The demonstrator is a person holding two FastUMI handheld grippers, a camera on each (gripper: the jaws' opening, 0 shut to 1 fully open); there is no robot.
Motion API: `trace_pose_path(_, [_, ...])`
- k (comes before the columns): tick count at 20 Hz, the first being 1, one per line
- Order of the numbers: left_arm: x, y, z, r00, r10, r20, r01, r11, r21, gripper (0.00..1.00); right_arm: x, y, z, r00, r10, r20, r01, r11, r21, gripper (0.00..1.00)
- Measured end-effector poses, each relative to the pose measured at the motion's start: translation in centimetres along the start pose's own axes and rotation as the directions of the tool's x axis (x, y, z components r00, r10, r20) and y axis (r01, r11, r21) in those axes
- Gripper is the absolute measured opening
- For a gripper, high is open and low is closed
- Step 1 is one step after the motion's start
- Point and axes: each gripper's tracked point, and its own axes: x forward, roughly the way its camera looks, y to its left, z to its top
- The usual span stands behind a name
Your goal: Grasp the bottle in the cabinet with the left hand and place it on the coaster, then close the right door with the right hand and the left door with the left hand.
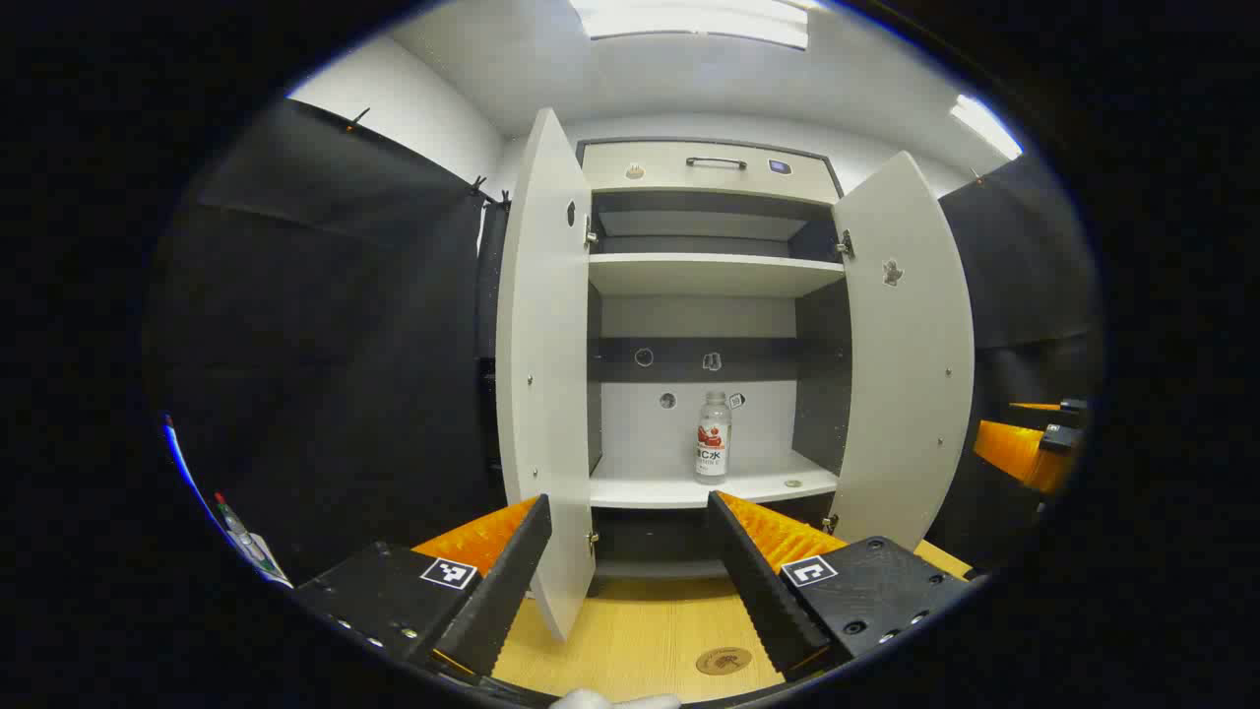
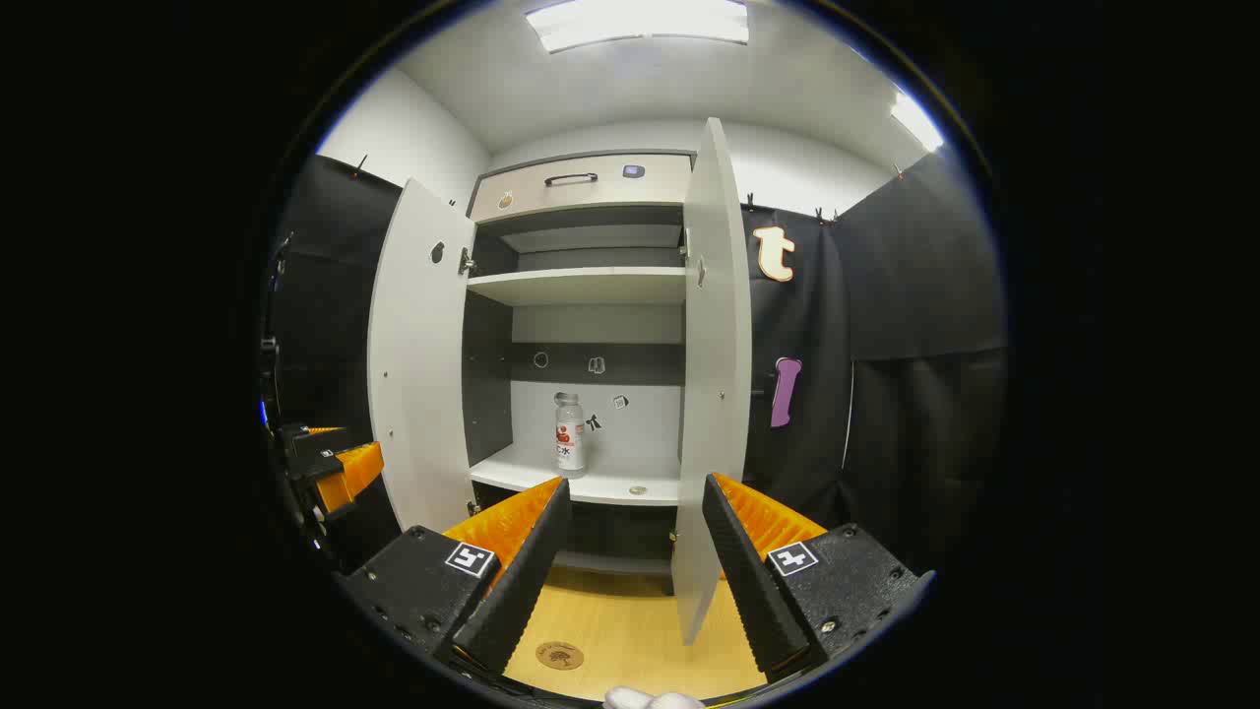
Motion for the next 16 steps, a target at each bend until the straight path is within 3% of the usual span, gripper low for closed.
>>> trace_pose_path(6, [-0.1, 1.0, 1.2, 1.0, 0.018, 0.022, -0.02, 0.999, 0.05, 0.96, 0.5, 0.2, 0.1, 1.0, -0.006, 0.007, 0.006, 1.0, 0.026, 0.83])
trace_pose_path(16, [3.9, -2.6, 0.8, 0.999, -0.035, 0.007, 0.035, 0.998, 0.042, 0.95, 1.6, -2.1, 0.1, 0.999, -0.029, -0.018, 0.03, 0.999, 0.027, 0.83])
